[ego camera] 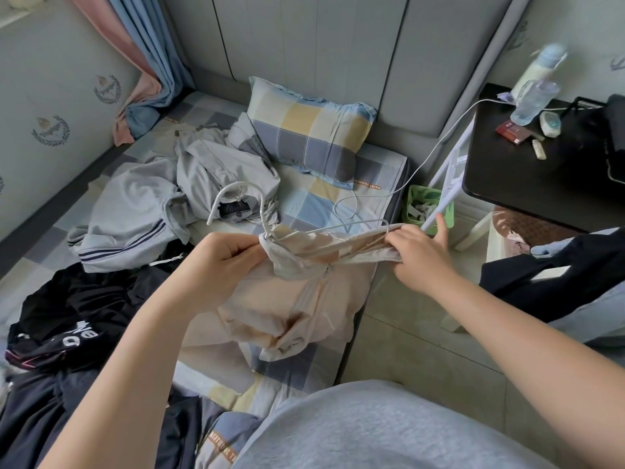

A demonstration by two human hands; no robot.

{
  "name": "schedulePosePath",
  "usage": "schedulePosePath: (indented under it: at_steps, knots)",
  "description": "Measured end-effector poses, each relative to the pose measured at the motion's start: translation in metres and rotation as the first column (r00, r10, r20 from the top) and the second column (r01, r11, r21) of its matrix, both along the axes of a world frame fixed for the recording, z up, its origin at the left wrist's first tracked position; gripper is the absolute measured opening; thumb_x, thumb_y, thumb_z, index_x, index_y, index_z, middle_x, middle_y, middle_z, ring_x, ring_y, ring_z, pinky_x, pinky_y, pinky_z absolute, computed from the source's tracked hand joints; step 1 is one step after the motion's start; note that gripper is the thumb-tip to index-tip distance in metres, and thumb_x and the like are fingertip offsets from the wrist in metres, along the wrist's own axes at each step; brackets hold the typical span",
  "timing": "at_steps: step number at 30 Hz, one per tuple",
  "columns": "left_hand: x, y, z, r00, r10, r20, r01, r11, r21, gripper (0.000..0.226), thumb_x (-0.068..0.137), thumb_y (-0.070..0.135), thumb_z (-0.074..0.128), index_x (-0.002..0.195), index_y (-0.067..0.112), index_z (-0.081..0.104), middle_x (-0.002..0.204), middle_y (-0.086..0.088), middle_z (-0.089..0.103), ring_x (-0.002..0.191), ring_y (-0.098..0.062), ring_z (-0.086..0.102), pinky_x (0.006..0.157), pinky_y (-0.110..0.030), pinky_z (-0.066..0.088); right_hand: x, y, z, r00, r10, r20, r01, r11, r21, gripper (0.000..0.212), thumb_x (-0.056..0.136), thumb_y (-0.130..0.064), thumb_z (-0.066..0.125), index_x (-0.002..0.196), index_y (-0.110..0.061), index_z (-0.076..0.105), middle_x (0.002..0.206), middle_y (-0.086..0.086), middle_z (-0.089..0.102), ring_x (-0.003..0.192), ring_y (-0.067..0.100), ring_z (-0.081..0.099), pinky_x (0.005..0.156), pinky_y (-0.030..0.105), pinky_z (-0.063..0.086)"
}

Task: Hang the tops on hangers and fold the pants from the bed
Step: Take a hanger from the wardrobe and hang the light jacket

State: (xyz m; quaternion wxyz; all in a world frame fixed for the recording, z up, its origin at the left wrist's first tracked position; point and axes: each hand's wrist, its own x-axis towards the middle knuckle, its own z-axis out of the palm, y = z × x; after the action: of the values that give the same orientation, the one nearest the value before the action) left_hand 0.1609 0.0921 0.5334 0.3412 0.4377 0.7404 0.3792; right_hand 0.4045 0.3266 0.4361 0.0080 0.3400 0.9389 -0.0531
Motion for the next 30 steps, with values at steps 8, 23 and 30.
schedulePosePath:
  at_steps: [8,23,30]
  knots:
    - [0.007,0.014,-0.010,0.981,-0.057,-0.186,0.015,0.976,-0.218,0.037,0.101,0.025,0.054,0.069,0.009,0.062,0.050,0.011,0.036,0.044,-0.006,0.025,0.043,-0.021,0.021,-0.013,0.000,0.035,0.977,-0.034,-0.208,0.027,0.999,-0.037,0.048,0.079,0.012,0.053,0.114,-0.020,0.066,0.131,-0.008,0.064,0.139,0.017,0.040,0.121,0.050,-0.004]
    - [0.005,0.031,-0.002,0.954,0.118,-0.276,-0.083,0.987,0.137,0.018,0.097,0.014,0.063,0.101,0.021,0.079,0.085,0.015,0.074,0.078,0.001,0.065,0.070,-0.024,0.051,-0.056,-0.032,0.102,0.906,-0.061,-0.418,-0.281,0.652,-0.704,0.016,0.102,-0.005,0.047,0.102,-0.016,0.058,0.084,0.024,0.057,0.068,0.020,0.046,0.066,0.032,0.038]
    - [-0.023,0.027,-0.015,0.885,0.361,-0.293,-0.284,0.919,0.274,0.023,0.100,0.011,0.055,0.096,0.025,0.072,0.083,0.018,0.067,0.072,0.007,0.058,0.060,-0.007,0.038,-0.046,-0.019,0.109,0.917,-0.129,-0.378,-0.252,0.549,-0.797,0.028,0.086,-0.029,0.046,0.102,-0.017,0.066,0.090,0.008,0.060,0.077,0.009,0.051,0.071,0.019,0.039]
